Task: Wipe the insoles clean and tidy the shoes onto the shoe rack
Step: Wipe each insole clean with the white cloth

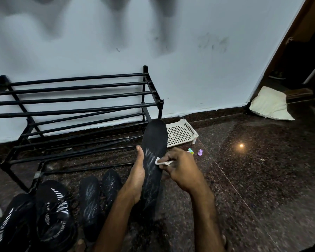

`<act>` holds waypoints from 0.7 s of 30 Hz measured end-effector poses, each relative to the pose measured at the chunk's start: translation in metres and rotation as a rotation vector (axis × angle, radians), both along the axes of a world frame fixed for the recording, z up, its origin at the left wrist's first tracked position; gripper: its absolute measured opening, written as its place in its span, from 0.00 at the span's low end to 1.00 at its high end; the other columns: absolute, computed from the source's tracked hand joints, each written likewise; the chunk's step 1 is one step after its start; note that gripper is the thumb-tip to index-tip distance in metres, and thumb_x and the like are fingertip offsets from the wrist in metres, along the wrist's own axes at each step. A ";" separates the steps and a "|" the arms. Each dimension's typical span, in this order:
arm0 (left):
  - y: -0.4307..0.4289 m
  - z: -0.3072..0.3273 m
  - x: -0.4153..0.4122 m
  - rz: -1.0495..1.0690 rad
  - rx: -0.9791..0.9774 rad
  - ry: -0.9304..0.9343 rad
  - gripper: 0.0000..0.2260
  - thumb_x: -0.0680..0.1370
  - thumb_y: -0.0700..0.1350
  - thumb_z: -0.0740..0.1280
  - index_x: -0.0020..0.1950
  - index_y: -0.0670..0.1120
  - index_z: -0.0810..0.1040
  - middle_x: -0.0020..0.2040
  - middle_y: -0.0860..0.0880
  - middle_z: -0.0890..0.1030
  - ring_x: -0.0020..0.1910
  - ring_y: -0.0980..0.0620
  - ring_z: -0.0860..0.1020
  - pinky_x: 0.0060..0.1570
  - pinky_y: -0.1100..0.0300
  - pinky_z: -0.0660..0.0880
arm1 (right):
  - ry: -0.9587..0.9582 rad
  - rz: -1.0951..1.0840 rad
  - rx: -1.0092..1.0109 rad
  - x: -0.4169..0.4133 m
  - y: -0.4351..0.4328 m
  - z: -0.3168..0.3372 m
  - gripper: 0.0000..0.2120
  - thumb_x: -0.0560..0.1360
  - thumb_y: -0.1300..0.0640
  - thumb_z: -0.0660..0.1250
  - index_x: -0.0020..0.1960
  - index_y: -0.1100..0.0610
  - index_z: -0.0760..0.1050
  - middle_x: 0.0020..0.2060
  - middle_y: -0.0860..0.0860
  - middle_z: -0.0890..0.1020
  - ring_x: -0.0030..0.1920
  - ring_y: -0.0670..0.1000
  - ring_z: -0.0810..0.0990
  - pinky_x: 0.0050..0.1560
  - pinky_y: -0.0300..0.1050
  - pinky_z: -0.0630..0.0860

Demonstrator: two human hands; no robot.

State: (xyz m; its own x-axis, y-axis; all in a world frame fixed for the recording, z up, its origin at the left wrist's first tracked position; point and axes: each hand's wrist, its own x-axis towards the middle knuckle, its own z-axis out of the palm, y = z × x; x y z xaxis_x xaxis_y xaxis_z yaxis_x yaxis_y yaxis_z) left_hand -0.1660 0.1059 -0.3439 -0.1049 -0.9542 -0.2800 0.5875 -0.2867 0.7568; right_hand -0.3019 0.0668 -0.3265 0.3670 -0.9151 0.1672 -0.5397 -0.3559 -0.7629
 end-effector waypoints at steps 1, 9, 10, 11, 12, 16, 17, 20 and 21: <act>-0.001 0.000 0.000 0.019 0.010 -0.006 0.35 0.80 0.66 0.45 0.66 0.41 0.77 0.60 0.39 0.82 0.55 0.45 0.83 0.50 0.53 0.81 | 0.023 -0.019 -0.057 0.001 -0.001 0.000 0.07 0.70 0.66 0.75 0.41 0.54 0.84 0.40 0.44 0.79 0.39 0.40 0.78 0.38 0.28 0.73; -0.003 0.002 0.006 0.074 -0.013 0.058 0.37 0.79 0.68 0.47 0.65 0.41 0.77 0.59 0.38 0.81 0.57 0.43 0.82 0.50 0.53 0.80 | 0.010 0.055 0.037 0.000 0.001 0.009 0.02 0.70 0.59 0.76 0.41 0.53 0.84 0.41 0.44 0.82 0.41 0.42 0.80 0.43 0.39 0.77; -0.002 0.002 0.006 0.074 -0.020 0.079 0.37 0.79 0.68 0.47 0.63 0.40 0.78 0.58 0.38 0.82 0.55 0.43 0.82 0.48 0.53 0.81 | 0.011 0.054 0.027 0.000 0.001 0.008 0.03 0.70 0.60 0.76 0.41 0.53 0.84 0.40 0.45 0.82 0.41 0.42 0.80 0.42 0.38 0.77; -0.002 0.003 0.005 0.069 -0.024 0.093 0.36 0.79 0.68 0.47 0.62 0.40 0.79 0.57 0.38 0.82 0.53 0.44 0.83 0.47 0.53 0.81 | 0.001 0.013 -0.017 0.001 0.000 0.007 0.04 0.70 0.60 0.75 0.41 0.53 0.83 0.40 0.44 0.81 0.41 0.42 0.79 0.42 0.36 0.76; -0.001 0.004 0.004 0.066 -0.027 0.095 0.36 0.79 0.68 0.47 0.60 0.40 0.80 0.56 0.38 0.83 0.52 0.44 0.83 0.46 0.54 0.82 | -0.007 -0.053 -0.087 0.002 -0.001 0.008 0.04 0.70 0.61 0.75 0.43 0.53 0.84 0.41 0.44 0.81 0.41 0.41 0.79 0.43 0.34 0.76; -0.001 0.006 0.003 0.077 -0.028 0.114 0.37 0.79 0.68 0.48 0.65 0.39 0.77 0.57 0.37 0.82 0.53 0.43 0.83 0.47 0.53 0.82 | -0.056 -0.032 -0.040 0.004 -0.003 0.010 0.03 0.71 0.59 0.75 0.44 0.54 0.84 0.42 0.45 0.82 0.41 0.42 0.80 0.42 0.34 0.77; -0.002 0.005 0.004 0.083 -0.024 0.123 0.37 0.79 0.68 0.48 0.65 0.40 0.77 0.56 0.37 0.82 0.52 0.43 0.83 0.46 0.53 0.82 | -0.034 0.029 0.026 0.004 -0.001 0.011 0.03 0.70 0.59 0.76 0.43 0.54 0.84 0.41 0.45 0.83 0.41 0.43 0.80 0.41 0.35 0.76; -0.003 0.003 0.003 0.066 -0.040 0.103 0.36 0.79 0.68 0.48 0.64 0.40 0.77 0.58 0.38 0.82 0.54 0.44 0.83 0.47 0.53 0.81 | 0.008 -0.017 -0.035 0.005 0.000 0.011 0.03 0.71 0.60 0.75 0.44 0.54 0.84 0.42 0.46 0.82 0.41 0.43 0.80 0.42 0.35 0.76; -0.003 0.003 0.001 0.065 -0.044 0.087 0.36 0.79 0.67 0.48 0.64 0.40 0.77 0.59 0.38 0.82 0.56 0.44 0.82 0.50 0.54 0.81 | 0.005 -0.085 -0.108 0.007 -0.001 0.012 0.04 0.71 0.61 0.74 0.45 0.55 0.84 0.43 0.46 0.81 0.41 0.43 0.80 0.42 0.34 0.76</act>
State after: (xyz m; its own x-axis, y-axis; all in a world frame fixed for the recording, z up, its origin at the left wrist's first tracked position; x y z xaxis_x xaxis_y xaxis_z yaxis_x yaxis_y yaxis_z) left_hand -0.1646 0.1032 -0.3411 -0.0649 -0.9709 -0.2307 0.6676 -0.2141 0.7130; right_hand -0.2947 0.0660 -0.3148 0.2900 -0.9196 0.2650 -0.5754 -0.3888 -0.7195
